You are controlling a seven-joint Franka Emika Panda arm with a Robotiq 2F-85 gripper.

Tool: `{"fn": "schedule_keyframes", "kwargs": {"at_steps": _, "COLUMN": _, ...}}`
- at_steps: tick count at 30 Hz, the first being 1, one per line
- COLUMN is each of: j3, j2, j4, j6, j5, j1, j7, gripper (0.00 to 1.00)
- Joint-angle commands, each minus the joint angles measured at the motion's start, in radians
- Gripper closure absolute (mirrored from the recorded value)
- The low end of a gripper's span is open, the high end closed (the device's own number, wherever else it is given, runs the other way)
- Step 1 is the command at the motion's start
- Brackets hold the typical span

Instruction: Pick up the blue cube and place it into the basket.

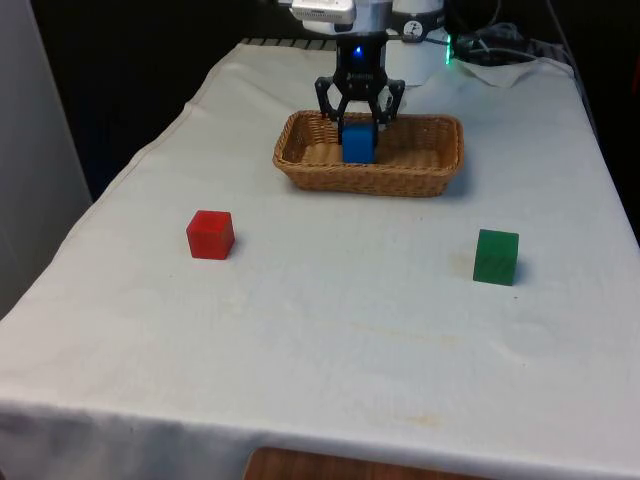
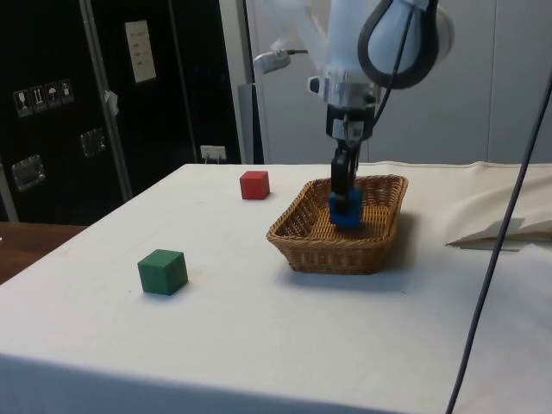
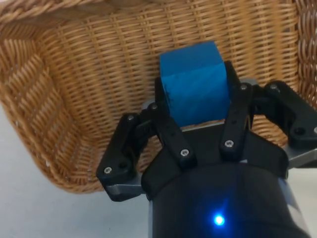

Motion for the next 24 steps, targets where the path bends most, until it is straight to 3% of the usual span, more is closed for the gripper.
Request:
{"fn": "schedule_keyframes", "kwargs": {"at_steps": 1, "j3": -0.001, "j2": 0.007, "j4": 0.0, "j6": 0.006, "j5": 0.0, "j1": 0.0, "j7": 0.0, "gripper": 1.0}}
{"fn": "schedule_keyframes", "kwargs": {"at_steps": 10, "j3": 0.0, "j2": 0.023, "j4": 0.0, "j6": 0.024, "j5": 0.006, "j1": 0.001, "j7": -0.001, "gripper": 0.98}}
{"fn": "schedule_keyframes", "kwargs": {"at_steps": 12, "j3": -0.003, "j2": 0.022, "j4": 0.001, "j6": 0.016, "j5": 0.0, "j1": 0.0, "j7": 0.0, "gripper": 0.75}}
{"fn": "schedule_keyframes", "kwargs": {"at_steps": 13, "j3": 0.0, "j2": 0.024, "j4": 0.0, "j6": 0.024, "j5": 0.005, "j1": 0.001, "j7": 0.0, "gripper": 0.75}}
{"fn": "schedule_keyframes", "kwargs": {"at_steps": 20, "j3": -0.001, "j2": 0.026, "j4": 0.001, "j6": 0.025, "j5": 0.004, "j1": 0.001, "j7": 0.0, "gripper": 0.07}}
{"fn": "schedule_keyframes", "kwargs": {"at_steps": 21, "j3": -0.003, "j2": 0.023, "j4": 0.001, "j6": 0.016, "j5": 0.0, "j1": 0.0, "j7": 0.0, "gripper": 0.0}}
{"fn": "schedule_keyframes", "kwargs": {"at_steps": 24, "j3": -0.001, "j2": 0.026, "j4": 0.001, "j6": 0.025, "j5": 0.003, "j1": 0.001, "j7": 0.001, "gripper": 0.0}}
